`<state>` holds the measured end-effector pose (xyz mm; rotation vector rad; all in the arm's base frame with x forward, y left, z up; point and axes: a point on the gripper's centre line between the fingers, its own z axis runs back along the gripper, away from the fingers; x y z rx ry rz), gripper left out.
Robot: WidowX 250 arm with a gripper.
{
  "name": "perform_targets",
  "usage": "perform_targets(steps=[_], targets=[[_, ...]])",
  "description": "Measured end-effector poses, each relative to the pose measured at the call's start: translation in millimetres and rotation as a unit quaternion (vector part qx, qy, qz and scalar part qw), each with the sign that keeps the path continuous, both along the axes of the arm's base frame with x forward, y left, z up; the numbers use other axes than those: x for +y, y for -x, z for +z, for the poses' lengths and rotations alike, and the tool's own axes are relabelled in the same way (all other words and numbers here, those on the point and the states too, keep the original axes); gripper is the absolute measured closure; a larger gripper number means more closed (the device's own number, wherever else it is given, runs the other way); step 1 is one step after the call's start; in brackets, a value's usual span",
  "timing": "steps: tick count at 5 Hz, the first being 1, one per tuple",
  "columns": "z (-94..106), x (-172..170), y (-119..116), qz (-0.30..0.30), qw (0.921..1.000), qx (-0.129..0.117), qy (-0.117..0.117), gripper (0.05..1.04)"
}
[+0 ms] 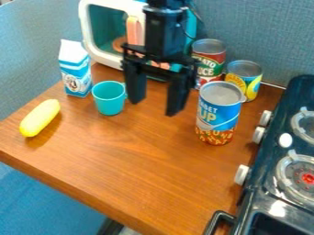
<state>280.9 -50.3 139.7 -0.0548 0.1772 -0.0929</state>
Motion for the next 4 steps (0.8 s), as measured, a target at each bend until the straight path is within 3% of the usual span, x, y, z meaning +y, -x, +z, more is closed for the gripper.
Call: perform_targets(steps=[1, 3, 4], targets=[[16.9, 17.5, 8.1, -0.011, 0.9997, -0.006, -0.02, 0.083], [27.2, 49.1, 18.3, -0.01, 0.9977, -0.02, -0.064, 0.083], [26.6, 60.3, 19.5, -0.012, 0.9979, -0.015, -0.062, 0.083]])
